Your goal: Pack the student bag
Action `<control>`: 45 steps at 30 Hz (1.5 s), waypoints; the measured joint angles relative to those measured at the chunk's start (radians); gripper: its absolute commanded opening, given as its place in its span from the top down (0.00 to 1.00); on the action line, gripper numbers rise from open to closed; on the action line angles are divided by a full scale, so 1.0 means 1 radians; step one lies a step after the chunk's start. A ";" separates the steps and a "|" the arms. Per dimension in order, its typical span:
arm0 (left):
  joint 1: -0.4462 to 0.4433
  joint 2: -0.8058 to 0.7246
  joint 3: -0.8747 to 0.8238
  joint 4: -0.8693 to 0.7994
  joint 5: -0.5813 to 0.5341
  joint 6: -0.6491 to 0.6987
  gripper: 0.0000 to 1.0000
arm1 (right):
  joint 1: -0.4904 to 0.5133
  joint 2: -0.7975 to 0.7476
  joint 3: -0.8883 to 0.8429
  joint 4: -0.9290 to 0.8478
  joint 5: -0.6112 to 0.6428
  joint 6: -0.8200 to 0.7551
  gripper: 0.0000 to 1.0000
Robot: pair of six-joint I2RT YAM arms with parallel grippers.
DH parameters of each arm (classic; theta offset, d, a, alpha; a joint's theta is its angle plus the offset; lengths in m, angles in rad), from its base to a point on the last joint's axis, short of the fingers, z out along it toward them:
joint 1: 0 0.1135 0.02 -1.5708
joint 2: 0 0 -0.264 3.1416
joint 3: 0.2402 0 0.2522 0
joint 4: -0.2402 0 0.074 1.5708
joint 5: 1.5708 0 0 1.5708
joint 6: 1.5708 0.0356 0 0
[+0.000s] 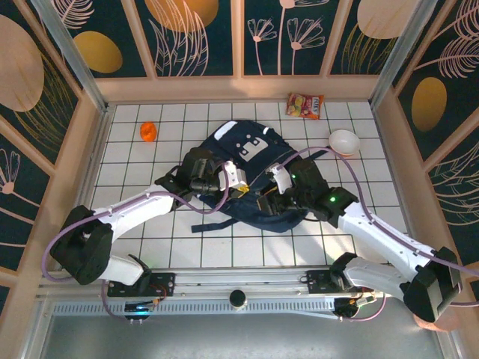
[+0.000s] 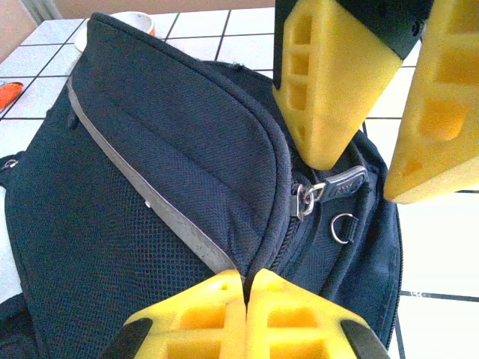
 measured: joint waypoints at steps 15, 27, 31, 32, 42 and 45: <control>0.000 0.000 0.013 -0.010 0.004 -0.004 1.00 | 0.000 0.079 0.054 -0.048 0.054 0.082 0.84; 0.076 -0.001 0.014 -0.050 0.057 0.058 1.00 | -0.109 0.048 0.108 -0.146 0.079 0.082 1.00; 0.091 -0.015 0.015 -0.090 0.056 0.100 0.92 | -0.115 0.066 0.108 -0.150 0.050 0.083 1.00; 0.097 -0.020 0.015 -0.099 0.047 0.102 0.81 | -0.113 0.073 0.108 -0.152 0.047 0.084 1.00; 0.119 -0.166 -0.008 -0.058 -0.243 -0.527 0.26 | -0.014 0.095 0.103 -0.105 0.053 0.208 1.00; 0.123 -0.226 -0.031 -0.088 -0.396 -0.793 0.30 | -0.014 0.107 0.101 -0.098 0.055 0.248 1.00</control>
